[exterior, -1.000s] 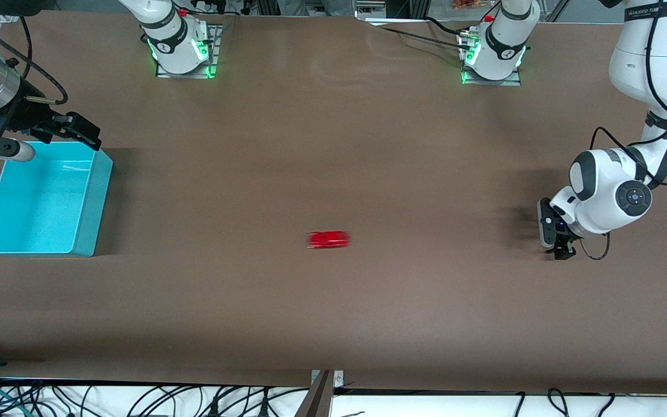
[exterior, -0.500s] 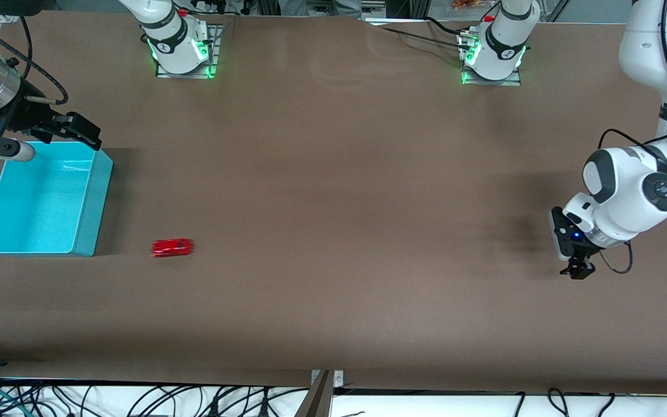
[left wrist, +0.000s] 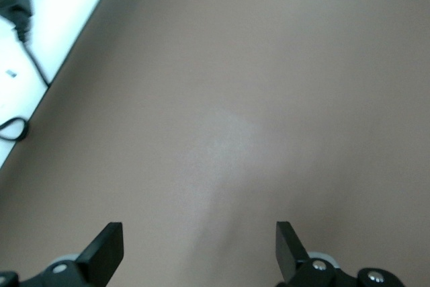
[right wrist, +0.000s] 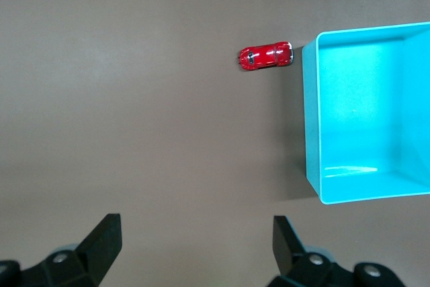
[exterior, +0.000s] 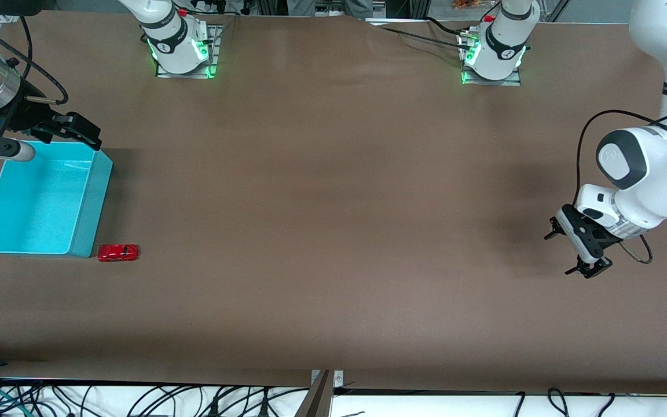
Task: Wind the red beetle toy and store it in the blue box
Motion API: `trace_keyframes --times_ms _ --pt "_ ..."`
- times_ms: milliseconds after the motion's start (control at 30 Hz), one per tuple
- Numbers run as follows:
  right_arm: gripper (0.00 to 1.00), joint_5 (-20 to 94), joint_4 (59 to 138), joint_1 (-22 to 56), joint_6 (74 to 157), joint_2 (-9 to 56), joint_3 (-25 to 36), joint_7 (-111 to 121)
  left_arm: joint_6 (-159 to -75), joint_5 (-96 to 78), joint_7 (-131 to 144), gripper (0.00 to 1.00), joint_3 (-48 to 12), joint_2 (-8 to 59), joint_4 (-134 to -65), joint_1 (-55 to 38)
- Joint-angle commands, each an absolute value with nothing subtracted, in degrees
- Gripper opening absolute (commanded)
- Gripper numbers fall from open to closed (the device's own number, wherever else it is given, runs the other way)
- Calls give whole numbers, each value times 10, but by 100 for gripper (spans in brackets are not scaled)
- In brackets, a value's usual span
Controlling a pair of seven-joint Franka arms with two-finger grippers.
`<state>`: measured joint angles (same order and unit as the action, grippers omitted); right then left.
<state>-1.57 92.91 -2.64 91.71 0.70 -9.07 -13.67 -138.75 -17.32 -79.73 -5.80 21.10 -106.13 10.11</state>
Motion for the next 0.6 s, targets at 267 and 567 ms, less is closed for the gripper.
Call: trace_keyframes --times_ms 267,567 --pt "100 -18 915 -40 930 47 -89 -129 -1282 -187 -464 100 -34 116 -1072 76" --pt "100 -14 915 -72 953 97 -85 -48 -1230 -127 -342 100 11 72 -1071 19"
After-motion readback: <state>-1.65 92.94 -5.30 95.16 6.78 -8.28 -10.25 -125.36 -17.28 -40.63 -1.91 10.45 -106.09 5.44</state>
